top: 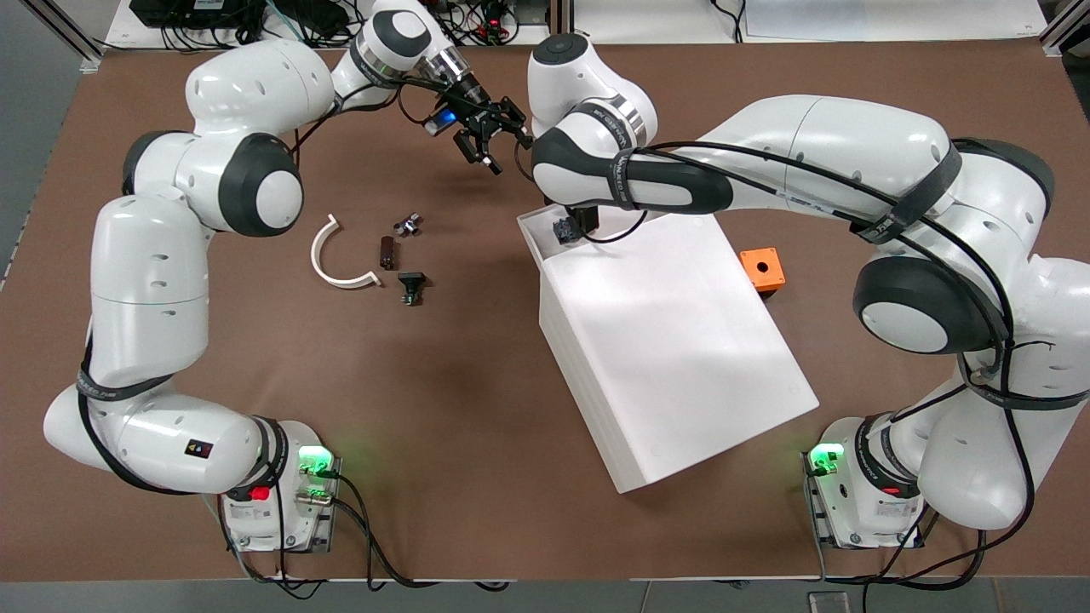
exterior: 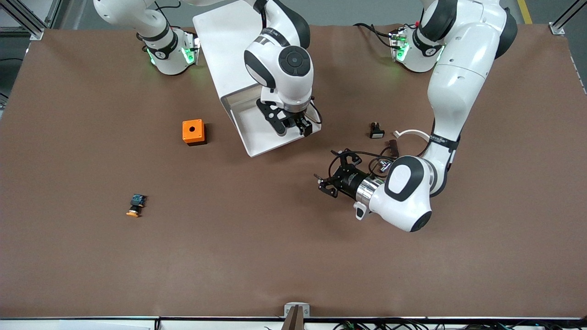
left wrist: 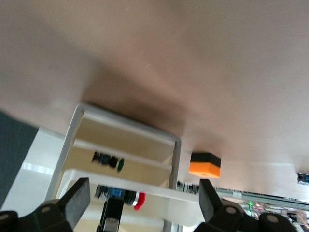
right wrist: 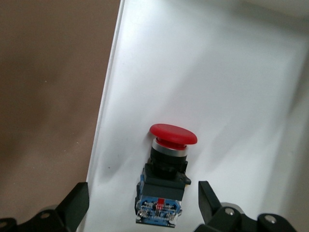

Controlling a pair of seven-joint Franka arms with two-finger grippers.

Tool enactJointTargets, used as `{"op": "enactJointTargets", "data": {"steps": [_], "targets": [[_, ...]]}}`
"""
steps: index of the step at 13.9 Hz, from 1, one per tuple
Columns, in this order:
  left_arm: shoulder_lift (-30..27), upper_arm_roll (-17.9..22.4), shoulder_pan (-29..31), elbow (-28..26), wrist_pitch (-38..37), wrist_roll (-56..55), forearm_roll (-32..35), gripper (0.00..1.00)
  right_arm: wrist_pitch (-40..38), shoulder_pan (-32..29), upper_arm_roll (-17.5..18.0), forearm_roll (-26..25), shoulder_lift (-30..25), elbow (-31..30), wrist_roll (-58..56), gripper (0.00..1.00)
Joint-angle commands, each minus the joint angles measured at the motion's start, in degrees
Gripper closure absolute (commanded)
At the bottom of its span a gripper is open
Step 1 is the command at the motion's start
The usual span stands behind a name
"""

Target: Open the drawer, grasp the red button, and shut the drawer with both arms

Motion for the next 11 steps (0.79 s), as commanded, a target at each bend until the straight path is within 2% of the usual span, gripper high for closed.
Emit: {"op": "enactJointTargets", "data": {"steps": [1,7,11], "targets": [[-3.4,0.9,-1.5,-0.7,3.9,5.0,5.2,0.01,-0.3,1.0,-0.6,0.8,0.4,-0.1,0.6,0.0],[-7.4,0.1,-2.2,-0.9,12.4,7.4,19.1,0.01,-0.6,1.0,-0.6,0.8,0.4,-0.3,0.7,0.02],[-8.6,0.2,-5.3,-1.1,16.4,7.2,29.0,0.01,-2.0,0.9,-0.6,0.7,0.4,-0.2,0.5,0.03]]}}
